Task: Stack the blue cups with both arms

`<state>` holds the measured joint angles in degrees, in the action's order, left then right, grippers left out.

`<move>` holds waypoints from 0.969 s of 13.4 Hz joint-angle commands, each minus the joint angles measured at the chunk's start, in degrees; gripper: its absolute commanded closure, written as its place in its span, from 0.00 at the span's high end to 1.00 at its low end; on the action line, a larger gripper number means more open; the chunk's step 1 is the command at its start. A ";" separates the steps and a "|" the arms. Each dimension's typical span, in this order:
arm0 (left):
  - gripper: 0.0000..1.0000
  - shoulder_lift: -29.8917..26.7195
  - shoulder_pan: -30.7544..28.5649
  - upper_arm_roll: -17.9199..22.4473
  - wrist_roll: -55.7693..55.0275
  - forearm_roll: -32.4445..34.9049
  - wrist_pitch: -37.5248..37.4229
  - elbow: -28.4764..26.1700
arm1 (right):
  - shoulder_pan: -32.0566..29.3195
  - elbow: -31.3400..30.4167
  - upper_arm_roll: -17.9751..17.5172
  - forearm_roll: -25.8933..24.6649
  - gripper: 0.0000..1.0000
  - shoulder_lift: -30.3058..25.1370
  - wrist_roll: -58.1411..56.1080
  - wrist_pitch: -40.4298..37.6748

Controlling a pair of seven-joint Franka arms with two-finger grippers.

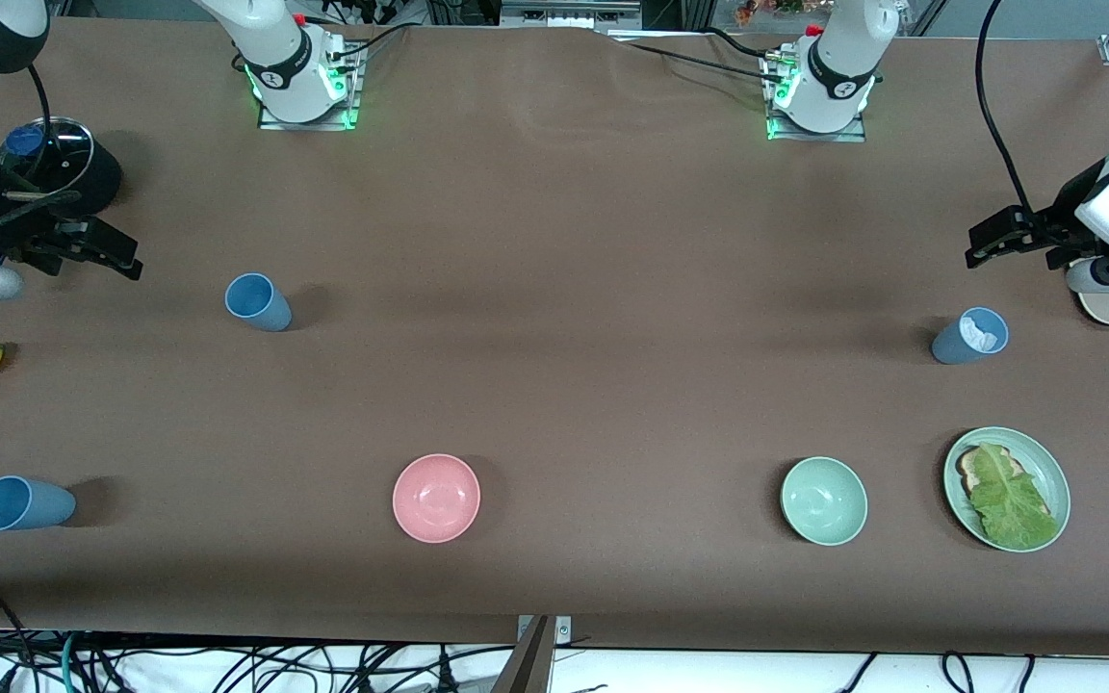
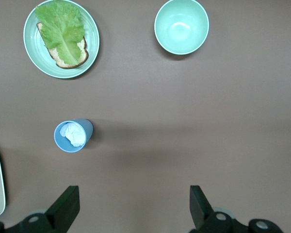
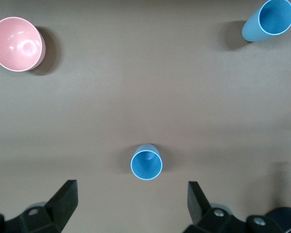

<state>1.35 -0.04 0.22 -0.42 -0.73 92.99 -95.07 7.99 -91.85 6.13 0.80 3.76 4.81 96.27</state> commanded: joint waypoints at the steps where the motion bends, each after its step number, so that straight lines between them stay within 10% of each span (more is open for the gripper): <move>1: 1.00 0.05 -0.31 0.05 0.33 0.82 -0.26 0.14 | 0.19 0.35 0.20 0.69 1.00 -0.16 0.82 0.23; 13: 1.00 0.05 -0.84 -0.04 0.24 0.82 -0.26 0.14 | 0.28 0.35 0.11 0.69 1.00 0.19 0.82 0.32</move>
<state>1.38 -0.43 0.47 -0.42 -0.73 92.99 -95.07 7.99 -91.85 6.12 0.82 3.94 4.81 96.41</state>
